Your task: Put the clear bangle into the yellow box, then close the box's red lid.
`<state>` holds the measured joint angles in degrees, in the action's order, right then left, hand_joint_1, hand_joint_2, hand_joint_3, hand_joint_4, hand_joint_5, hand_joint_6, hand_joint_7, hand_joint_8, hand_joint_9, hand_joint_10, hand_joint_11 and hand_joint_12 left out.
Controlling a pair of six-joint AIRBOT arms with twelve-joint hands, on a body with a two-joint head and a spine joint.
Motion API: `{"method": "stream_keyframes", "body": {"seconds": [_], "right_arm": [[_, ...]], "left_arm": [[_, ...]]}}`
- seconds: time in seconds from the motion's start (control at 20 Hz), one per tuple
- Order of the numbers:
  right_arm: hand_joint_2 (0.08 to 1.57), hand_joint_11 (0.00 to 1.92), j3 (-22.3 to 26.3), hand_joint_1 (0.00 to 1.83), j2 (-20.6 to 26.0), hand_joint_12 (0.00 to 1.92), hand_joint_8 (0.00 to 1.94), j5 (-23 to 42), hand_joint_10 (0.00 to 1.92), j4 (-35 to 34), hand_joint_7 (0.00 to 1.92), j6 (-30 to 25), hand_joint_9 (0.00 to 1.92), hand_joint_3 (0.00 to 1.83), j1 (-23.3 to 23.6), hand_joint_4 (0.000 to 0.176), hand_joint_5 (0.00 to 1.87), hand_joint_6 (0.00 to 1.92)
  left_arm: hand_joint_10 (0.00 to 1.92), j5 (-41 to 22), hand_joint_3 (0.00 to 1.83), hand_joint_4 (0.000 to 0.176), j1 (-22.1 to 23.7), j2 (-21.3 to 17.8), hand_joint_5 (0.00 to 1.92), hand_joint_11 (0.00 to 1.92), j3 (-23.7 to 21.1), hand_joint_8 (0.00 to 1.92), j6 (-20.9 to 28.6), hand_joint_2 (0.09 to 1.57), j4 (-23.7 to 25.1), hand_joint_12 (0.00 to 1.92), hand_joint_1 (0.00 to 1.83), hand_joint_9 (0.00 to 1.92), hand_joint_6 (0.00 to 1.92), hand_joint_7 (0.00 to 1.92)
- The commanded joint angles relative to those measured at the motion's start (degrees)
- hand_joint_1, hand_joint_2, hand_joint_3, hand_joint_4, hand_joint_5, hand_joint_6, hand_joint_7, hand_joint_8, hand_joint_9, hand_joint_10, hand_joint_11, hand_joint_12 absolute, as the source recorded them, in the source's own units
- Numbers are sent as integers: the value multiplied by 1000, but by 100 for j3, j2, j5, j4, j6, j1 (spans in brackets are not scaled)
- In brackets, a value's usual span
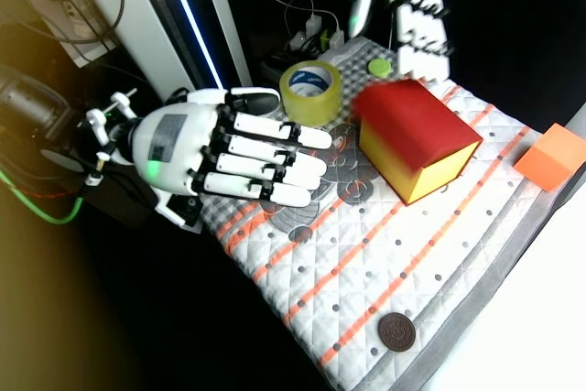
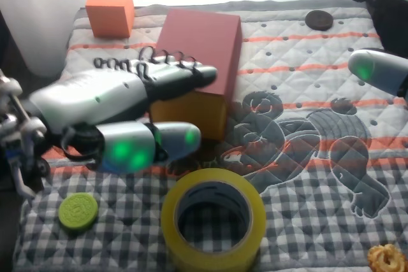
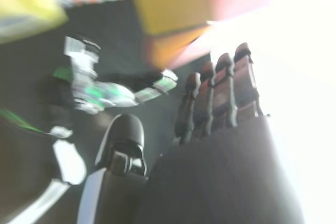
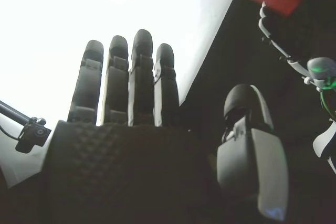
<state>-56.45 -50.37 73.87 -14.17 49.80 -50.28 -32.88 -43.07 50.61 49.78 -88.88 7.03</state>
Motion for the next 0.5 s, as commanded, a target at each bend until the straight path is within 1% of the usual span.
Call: {"method": "stream_keyframes", "body": {"seconds": [0.0, 0.05, 0.15, 0.2, 0.25, 0.3, 0.35, 0.4, 0.45], "right_arm": [[1205, 46, -21, 83, 29, 71, 9, 734, 4, -18, 478, -33, 262, 0, 21, 30, 360, 3], [1209, 62, -21, 87, 34, 81, 10, 734, 9, -18, 484, -44, 277, 0, 19, 31, 365, 4], [1205, 71, -20, 86, 59, 93, 11, 735, 13, -28, 494, -73, 294, 0, -9, 33, 367, 4], [1210, 19, -20, 86, 69, 232, 1, 735, 2, -29, 502, -77, 303, 0, -20, 33, 371, 0], [1211, 3, -16, 81, 83, 340, 0, 735, 1, -26, 507, -78, 310, 0, -23, 49, 382, 0], [1217, 0, 1, 70, 120, 363, 0, 743, 0, 9, 505, -79, 306, 3, -24, 54, 389, 2], [1215, 0, 20, 76, 159, 411, 1, 748, 3, 49, 509, -82, 321, 1, -24, 57, 397, 2], [1223, 0, 57, 80, 233, 423, 1, 756, 9, 109, 511, -82, 337, 4, -24, 50, 394, 0], [1222, 0, 80, 96, 287, 435, 1, 763, 10, 144, 504, -82, 346, 2, -24, 50, 389, 0]], "left_arm": [[0, -157, 0, 0, 26, 84, 62, 53, 25, 1, 278, 1356, 80, 23, 0, 49, 0, 69], [0, -181, 0, 0, -24, 100, 44, 37, 42, 0, 419, 1366, 80, 16, 0, 31, 0, 46], [3, -213, 0, 0, -54, 119, 42, 54, 74, 3, 476, 1371, 12, 24, 0, 35, 4, 35], [0, -297, 0, 0, -57, 119, 57, 34, 92, 7, 477, 1374, -86, 16, 0, 25, 9, 44], [3, -434, 0, 0, -68, 104, 36, 40, 102, 5, 478, 1369, -226, 18, 0, 31, 1, 41], [2, -687, 0, 0, -70, 48, 29, 25, 110, 0, 480, 1366, -449, 12, 0, 30, 0, 31], [19, -874, 0, 0, -67, -14, 25, 67, 109, 10, 522, 1377, -598, 30, 0, 76, 1, 54], [13, -1263, 0, 0, -67, -136, 32, 66, 120, 10, 803, 1379, -679, 30, 0, 66, 4, 58], [2, -1515, 9, 0, -60, -210, 51, 48, 127, 5, 986, 1402, -741, 22, 0, 34, 11, 47]]}}
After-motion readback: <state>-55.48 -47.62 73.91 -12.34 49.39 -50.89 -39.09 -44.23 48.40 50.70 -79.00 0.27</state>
